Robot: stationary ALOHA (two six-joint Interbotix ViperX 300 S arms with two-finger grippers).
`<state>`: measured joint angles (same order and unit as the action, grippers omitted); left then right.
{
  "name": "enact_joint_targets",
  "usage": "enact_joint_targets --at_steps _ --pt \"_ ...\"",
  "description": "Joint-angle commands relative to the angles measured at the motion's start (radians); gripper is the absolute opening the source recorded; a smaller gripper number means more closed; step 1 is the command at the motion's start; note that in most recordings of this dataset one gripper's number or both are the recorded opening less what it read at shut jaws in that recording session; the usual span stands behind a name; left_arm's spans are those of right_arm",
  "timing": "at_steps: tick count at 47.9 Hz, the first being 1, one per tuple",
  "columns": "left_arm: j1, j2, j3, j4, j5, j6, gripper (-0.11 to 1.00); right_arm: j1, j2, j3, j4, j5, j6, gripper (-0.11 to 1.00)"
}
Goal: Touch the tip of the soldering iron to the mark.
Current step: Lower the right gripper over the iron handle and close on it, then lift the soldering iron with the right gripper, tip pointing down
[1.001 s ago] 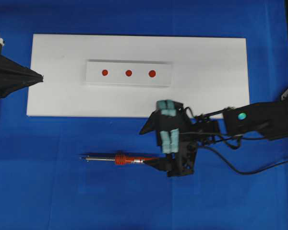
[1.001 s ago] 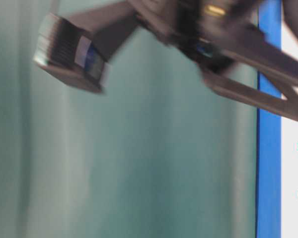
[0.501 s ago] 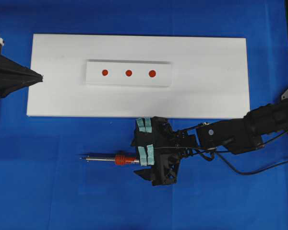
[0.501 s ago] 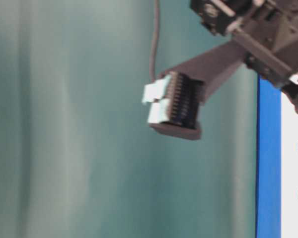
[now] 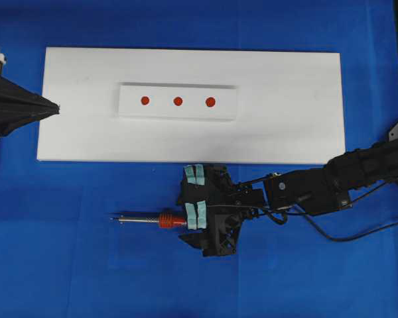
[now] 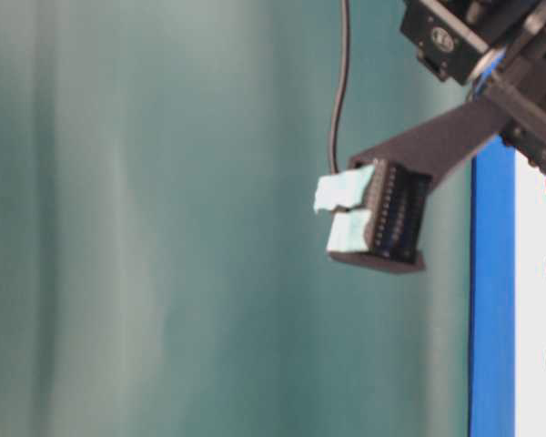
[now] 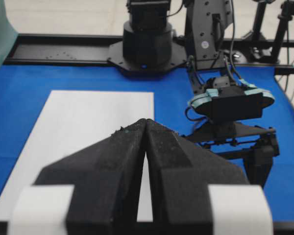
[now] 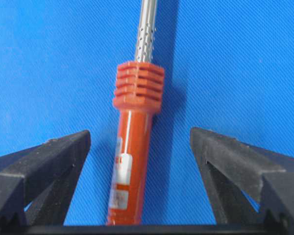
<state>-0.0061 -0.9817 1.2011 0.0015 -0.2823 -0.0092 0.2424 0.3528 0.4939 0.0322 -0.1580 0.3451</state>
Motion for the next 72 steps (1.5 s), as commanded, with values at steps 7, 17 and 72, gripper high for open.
enact_joint_targets --at_steps 7,17,72 --pt "-0.002 0.003 -0.009 0.000 -0.009 0.000 0.00 0.002 -0.002 -0.025 0.000 -0.009 0.000 0.52" --pt "-0.002 0.002 -0.009 0.002 -0.009 0.000 0.00 0.000 -0.002 -0.017 0.000 -0.012 0.000 0.06" --pt "-0.002 -0.002 -0.005 0.000 -0.009 -0.005 0.00 -0.029 -0.497 -0.075 -0.101 0.552 0.002 0.06"
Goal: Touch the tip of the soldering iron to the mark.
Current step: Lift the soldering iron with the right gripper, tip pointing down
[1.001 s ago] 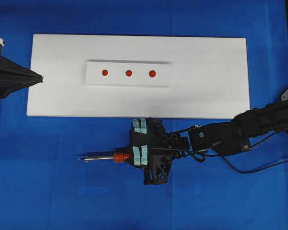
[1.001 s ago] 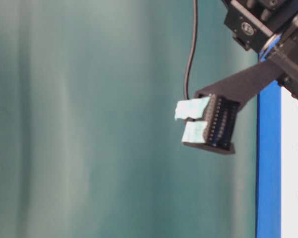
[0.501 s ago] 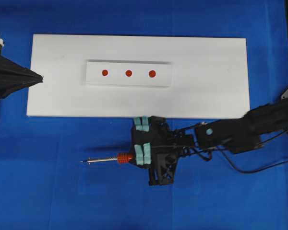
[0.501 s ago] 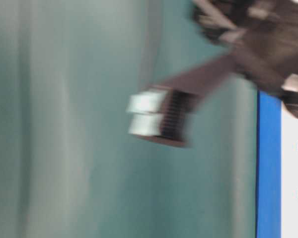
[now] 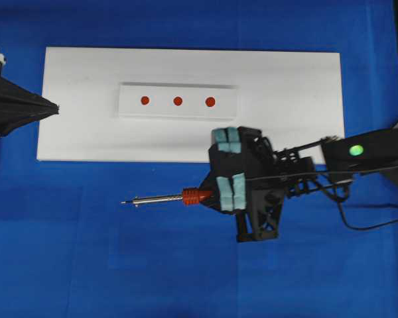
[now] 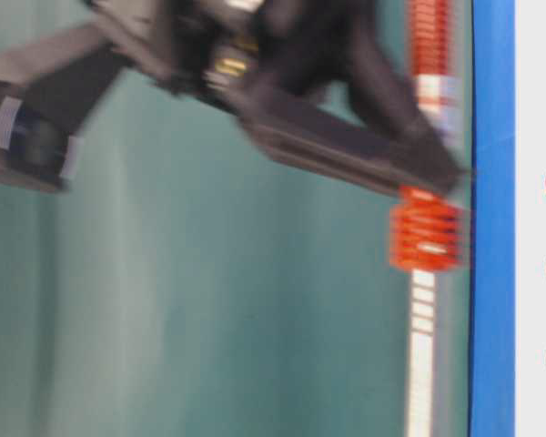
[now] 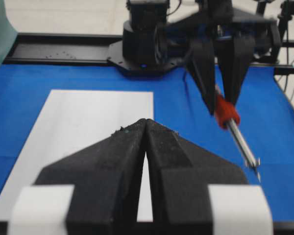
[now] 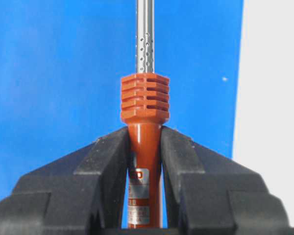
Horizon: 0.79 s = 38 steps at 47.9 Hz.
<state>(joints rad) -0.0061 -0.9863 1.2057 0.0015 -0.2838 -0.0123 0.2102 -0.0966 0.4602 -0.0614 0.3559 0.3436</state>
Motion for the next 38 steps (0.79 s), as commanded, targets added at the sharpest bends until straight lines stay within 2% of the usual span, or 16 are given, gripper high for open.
enact_joint_targets --at_steps 1,8,22,38 --pt "-0.002 0.003 -0.009 0.002 -0.008 -0.002 0.00 0.005 -0.054 -0.048 -0.009 0.049 0.003 0.06" --pt "-0.002 0.003 -0.008 0.002 -0.008 -0.002 0.00 0.012 -0.057 -0.071 -0.018 0.100 0.003 0.06" --pt "-0.002 0.003 -0.008 0.002 -0.006 -0.002 0.00 0.000 -0.055 -0.071 -0.054 0.097 0.003 0.06" --pt "-0.002 0.003 -0.008 0.000 -0.003 -0.011 0.00 -0.138 -0.069 -0.063 -0.127 0.149 -0.028 0.06"
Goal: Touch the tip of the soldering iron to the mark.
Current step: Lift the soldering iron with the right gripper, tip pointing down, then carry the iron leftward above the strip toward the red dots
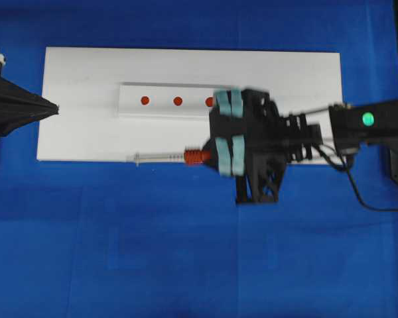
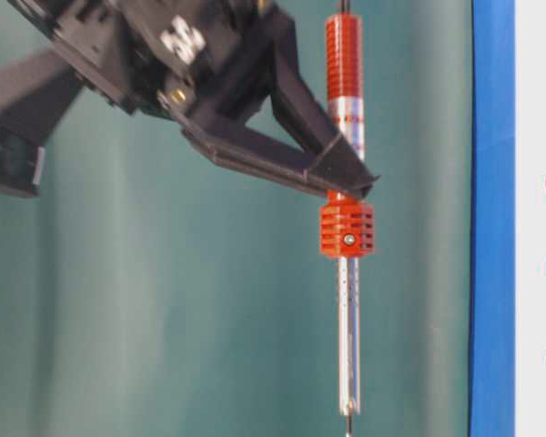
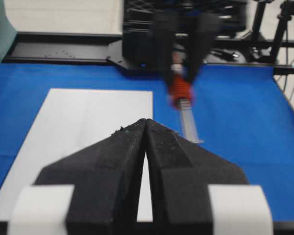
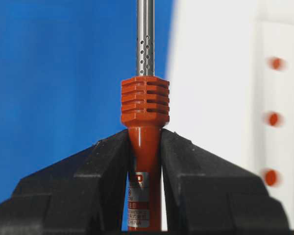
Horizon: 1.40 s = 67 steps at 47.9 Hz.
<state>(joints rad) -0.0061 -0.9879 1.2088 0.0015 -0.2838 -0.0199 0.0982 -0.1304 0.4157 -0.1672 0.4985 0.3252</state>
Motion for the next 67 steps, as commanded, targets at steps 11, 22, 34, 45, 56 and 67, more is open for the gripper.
enact_joint_targets --at_steps 11,22,34,45,56,67 --pt "-0.002 0.005 -0.011 0.000 -0.005 -0.009 0.00 -0.120 -0.038 -0.020 -0.038 0.015 -0.095 0.06" --pt "-0.002 0.006 -0.011 0.000 -0.005 -0.009 0.00 -0.206 -0.038 -0.026 -0.038 0.014 -0.187 0.06" --pt "-0.002 0.005 -0.011 0.000 -0.005 -0.008 0.00 -0.282 -0.037 -0.032 -0.037 0.011 -0.249 0.06" --pt "-0.002 0.005 -0.011 0.002 -0.005 -0.008 0.00 -0.288 -0.037 -0.034 -0.032 0.009 -0.275 0.06" --pt "-0.002 0.005 -0.011 0.000 -0.005 -0.006 0.00 -0.288 -0.035 -0.034 -0.026 0.015 -0.275 0.06" --pt "-0.002 0.005 -0.011 0.002 -0.005 0.002 0.00 -0.290 -0.031 -0.034 -0.018 0.031 -0.275 0.06"
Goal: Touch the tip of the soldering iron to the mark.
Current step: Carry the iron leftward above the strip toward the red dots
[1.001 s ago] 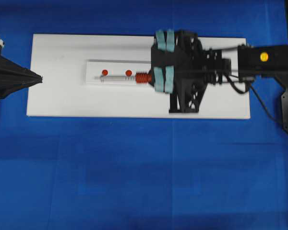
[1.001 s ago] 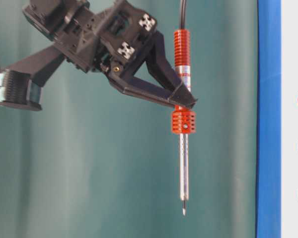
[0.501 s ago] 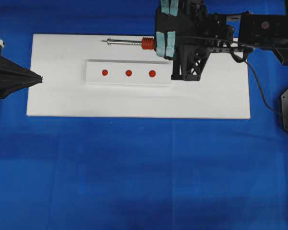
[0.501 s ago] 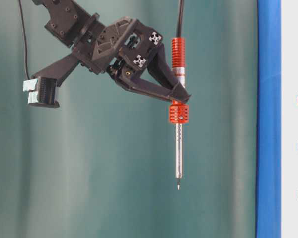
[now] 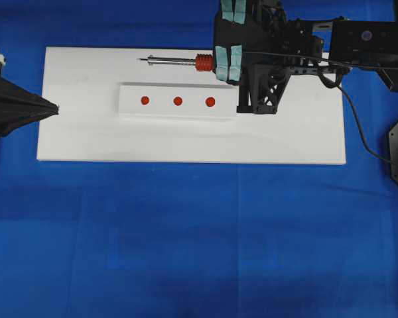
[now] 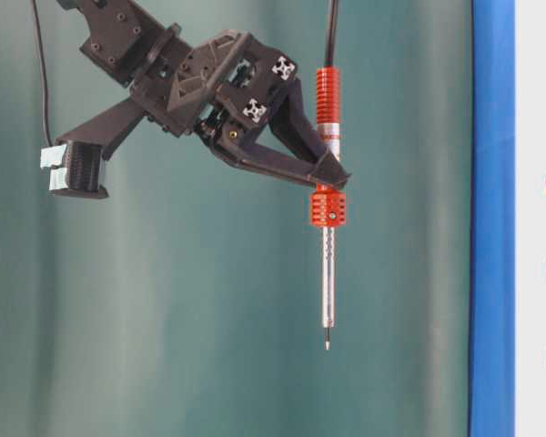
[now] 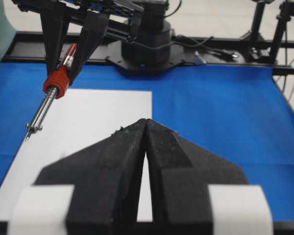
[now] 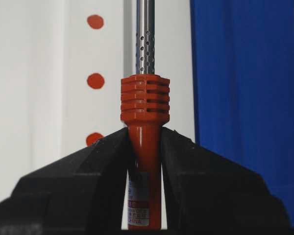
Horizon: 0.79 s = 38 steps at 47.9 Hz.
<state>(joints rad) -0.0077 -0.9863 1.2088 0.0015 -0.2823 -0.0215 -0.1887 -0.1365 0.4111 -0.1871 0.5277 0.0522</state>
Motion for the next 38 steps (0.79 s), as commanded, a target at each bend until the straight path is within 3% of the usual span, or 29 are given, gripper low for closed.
enact_joint_targets --at_steps 1,10,25,38 --pt "0.000 0.003 -0.011 0.002 -0.008 0.003 0.00 -0.003 -0.025 -0.029 0.002 0.002 -0.002 0.06" --pt "0.000 0.003 -0.011 0.002 -0.008 0.005 0.00 -0.002 -0.020 -0.029 0.002 0.041 -0.002 0.06" --pt "0.000 0.003 -0.012 0.000 -0.009 0.005 0.00 0.005 0.008 -0.058 0.005 0.275 -0.014 0.06" --pt "0.000 0.003 -0.011 0.000 -0.009 0.005 0.00 0.005 0.011 -0.063 0.006 0.255 -0.020 0.06"
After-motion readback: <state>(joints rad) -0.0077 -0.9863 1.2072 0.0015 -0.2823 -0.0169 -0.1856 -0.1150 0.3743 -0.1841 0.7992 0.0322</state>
